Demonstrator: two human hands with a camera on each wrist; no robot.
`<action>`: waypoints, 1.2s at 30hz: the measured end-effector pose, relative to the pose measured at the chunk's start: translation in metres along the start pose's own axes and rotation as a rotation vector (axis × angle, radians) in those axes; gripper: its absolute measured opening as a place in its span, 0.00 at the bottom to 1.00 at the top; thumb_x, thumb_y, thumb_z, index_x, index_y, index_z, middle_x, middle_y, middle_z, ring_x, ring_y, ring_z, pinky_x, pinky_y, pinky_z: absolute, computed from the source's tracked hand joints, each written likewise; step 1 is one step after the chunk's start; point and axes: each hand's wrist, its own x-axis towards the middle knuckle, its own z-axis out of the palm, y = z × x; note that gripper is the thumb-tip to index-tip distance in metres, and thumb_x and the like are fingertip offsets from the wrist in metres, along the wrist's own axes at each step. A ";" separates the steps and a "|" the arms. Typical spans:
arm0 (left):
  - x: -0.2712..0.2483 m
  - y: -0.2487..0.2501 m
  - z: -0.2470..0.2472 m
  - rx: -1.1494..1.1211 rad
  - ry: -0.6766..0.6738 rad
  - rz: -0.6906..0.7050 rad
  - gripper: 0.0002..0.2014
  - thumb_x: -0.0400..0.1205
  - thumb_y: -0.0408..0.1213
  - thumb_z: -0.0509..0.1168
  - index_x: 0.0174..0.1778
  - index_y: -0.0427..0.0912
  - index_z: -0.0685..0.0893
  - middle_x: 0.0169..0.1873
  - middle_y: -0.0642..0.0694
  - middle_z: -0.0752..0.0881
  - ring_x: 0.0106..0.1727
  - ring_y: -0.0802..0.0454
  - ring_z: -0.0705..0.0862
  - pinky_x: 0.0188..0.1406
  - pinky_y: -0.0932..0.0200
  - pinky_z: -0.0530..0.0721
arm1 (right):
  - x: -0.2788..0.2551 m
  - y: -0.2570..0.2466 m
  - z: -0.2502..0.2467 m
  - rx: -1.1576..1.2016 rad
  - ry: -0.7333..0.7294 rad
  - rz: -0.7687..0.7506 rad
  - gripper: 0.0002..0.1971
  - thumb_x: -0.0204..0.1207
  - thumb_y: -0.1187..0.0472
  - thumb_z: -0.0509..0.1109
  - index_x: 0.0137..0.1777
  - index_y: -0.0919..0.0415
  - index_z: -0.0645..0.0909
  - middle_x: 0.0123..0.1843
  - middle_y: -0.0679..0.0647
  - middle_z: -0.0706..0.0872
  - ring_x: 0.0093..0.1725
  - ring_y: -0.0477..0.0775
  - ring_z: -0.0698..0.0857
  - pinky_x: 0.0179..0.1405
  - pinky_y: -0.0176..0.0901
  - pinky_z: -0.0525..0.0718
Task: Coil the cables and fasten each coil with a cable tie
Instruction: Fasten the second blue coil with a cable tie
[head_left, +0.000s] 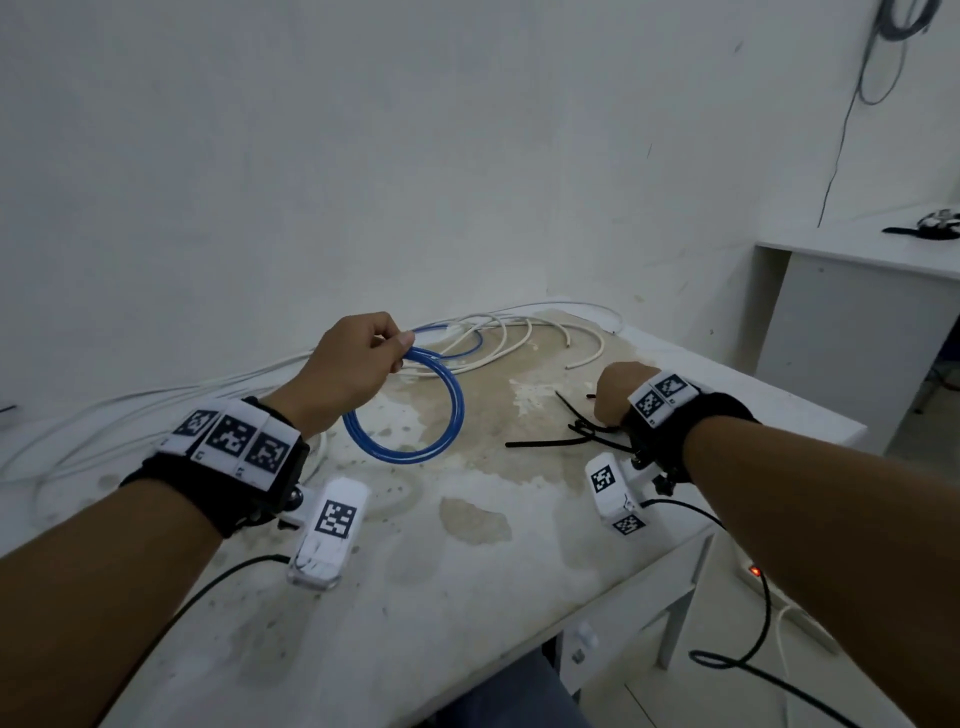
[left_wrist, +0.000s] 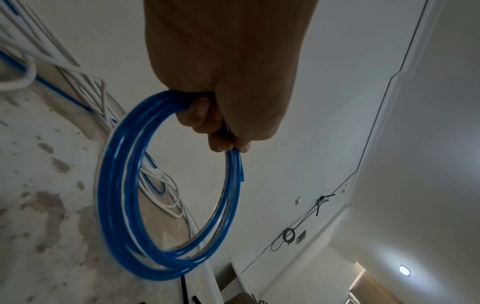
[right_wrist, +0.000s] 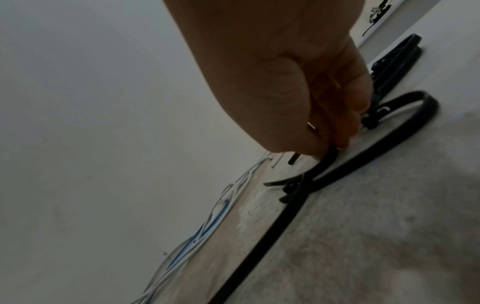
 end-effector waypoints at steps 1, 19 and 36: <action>0.000 -0.002 -0.002 -0.009 0.003 -0.004 0.13 0.87 0.42 0.62 0.38 0.39 0.81 0.32 0.44 0.85 0.17 0.63 0.70 0.19 0.68 0.69 | 0.001 -0.001 0.000 -0.049 -0.005 -0.019 0.16 0.74 0.61 0.71 0.30 0.50 0.69 0.60 0.61 0.87 0.62 0.64 0.85 0.45 0.43 0.73; -0.003 -0.038 -0.044 -0.082 0.139 0.015 0.14 0.86 0.41 0.63 0.38 0.37 0.81 0.29 0.48 0.84 0.22 0.62 0.73 0.29 0.61 0.71 | 0.005 -0.183 0.004 0.108 0.547 -0.704 0.05 0.78 0.65 0.68 0.47 0.62 0.86 0.43 0.58 0.90 0.44 0.63 0.86 0.41 0.47 0.77; -0.023 -0.131 -0.124 0.053 0.376 -0.171 0.12 0.85 0.38 0.65 0.34 0.42 0.80 0.32 0.41 0.86 0.37 0.38 0.83 0.41 0.42 0.82 | -0.021 -0.351 0.070 1.147 -0.501 -0.731 0.06 0.79 0.72 0.68 0.40 0.70 0.81 0.36 0.65 0.87 0.38 0.61 0.88 0.49 0.58 0.91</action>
